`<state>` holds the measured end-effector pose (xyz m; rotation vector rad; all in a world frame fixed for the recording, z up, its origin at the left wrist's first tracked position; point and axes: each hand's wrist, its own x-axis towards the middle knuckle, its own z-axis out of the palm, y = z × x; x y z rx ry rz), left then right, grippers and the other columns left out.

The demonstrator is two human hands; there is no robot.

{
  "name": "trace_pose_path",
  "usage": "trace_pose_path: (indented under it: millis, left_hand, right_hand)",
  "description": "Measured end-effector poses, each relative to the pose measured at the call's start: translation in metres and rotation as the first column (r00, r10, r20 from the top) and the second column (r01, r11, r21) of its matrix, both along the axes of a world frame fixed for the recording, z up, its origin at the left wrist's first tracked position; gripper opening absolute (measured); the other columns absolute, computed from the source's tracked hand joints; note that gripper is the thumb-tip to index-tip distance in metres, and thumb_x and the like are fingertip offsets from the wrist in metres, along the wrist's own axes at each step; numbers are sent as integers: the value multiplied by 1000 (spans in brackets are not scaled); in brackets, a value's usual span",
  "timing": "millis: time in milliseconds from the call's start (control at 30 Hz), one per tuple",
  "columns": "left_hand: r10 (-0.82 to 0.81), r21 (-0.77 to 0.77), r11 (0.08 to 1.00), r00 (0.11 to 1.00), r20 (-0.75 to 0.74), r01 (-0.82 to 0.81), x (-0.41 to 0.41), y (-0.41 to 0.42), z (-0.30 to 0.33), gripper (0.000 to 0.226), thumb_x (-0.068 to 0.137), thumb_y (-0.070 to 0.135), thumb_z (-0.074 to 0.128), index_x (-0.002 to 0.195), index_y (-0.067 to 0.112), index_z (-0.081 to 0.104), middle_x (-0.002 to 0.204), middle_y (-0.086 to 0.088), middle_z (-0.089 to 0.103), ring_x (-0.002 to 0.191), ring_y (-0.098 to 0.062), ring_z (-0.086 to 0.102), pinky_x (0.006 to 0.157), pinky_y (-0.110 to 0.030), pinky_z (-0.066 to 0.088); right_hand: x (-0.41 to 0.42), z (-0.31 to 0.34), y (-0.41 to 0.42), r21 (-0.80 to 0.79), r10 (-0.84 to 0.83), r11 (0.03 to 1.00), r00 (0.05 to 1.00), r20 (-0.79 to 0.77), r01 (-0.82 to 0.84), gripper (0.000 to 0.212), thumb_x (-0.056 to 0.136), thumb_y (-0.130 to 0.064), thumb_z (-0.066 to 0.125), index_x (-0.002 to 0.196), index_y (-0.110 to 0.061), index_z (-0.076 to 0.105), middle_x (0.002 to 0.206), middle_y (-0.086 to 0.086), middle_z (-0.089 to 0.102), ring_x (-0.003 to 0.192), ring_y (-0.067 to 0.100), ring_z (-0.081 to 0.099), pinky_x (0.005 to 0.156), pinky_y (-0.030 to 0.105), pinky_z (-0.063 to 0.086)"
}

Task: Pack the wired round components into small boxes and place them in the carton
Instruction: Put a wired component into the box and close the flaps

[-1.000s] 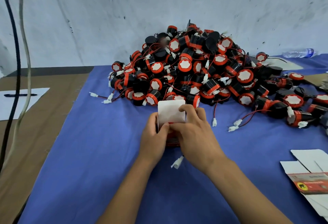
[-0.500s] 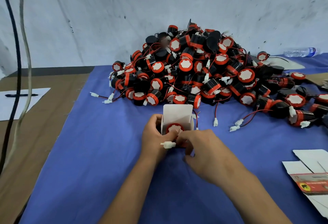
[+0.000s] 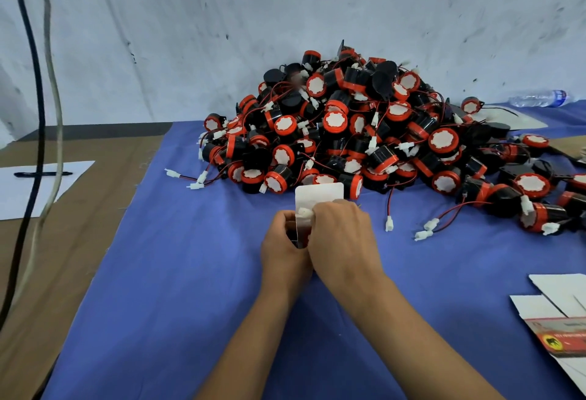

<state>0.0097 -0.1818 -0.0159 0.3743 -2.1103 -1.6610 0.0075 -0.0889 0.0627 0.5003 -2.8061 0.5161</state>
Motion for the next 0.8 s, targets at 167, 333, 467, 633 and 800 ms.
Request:
trace_pose_path:
  millis: [167, 333, 467, 633, 800]
  left_hand:
    - [-10, 19, 1000, 1000, 8, 9, 0, 0, -4, 31, 84, 17, 83, 107, 26, 64, 96, 9, 75, 86, -5, 71, 71, -26, 61]
    - [2, -62, 998, 999, 36, 0, -2, -1, -3, 21, 90, 16, 75, 108, 20, 65, 91, 10, 71, 79, -4, 65, 63, -14, 52]
    - [-2, -35, 999, 999, 47, 4, -2, -1, -1, 13, 94, 10, 69, 103, 17, 64, 88, 9, 69, 75, -6, 63, 56, -10, 47]
    - [-36, -33, 999, 999, 40, 37, 2, -3, 2, 18, 88, 17, 76, 99, 21, 63, 88, 9, 72, 76, 1, 64, 63, -18, 52]
    - [-122, 148, 982, 991, 47, 114, 8, -2, 14, 25, 77, 20, 63, 100, 17, 71, 90, -7, 76, 87, -32, 70, 77, -52, 59]
  right_hand:
    - [6, -8, 5, -20, -6, 1000, 999, -36, 5, 21, 97, -5, 50, 98, -13, 68, 97, 6, 50, 96, 23, 53, 78, 29, 41]
    - [7, -6, -3, 4, -84, 996, 996, -1, 84, 16, 97, -5, 50, 90, -19, 53, 102, 5, 65, 76, 20, 45, 66, 29, 34]
    - [10, -10, -8, 34, -53, 998, 998, -47, 55, 20, 98, -5, 49, 106, -17, 63, 106, 3, 65, 95, 21, 60, 70, 29, 38]
    - [3, -12, 2, 27, 54, 998, 999, 11, -54, 23, 96, -2, 47, 81, -20, 45, 102, 3, 62, 80, 16, 37, 68, 24, 29]
    - [-9, -22, 10, -39, 76, 997, 991, 112, -72, 25, 93, -4, 48, 105, -17, 66, 110, 0, 61, 94, 18, 52, 71, 24, 43]
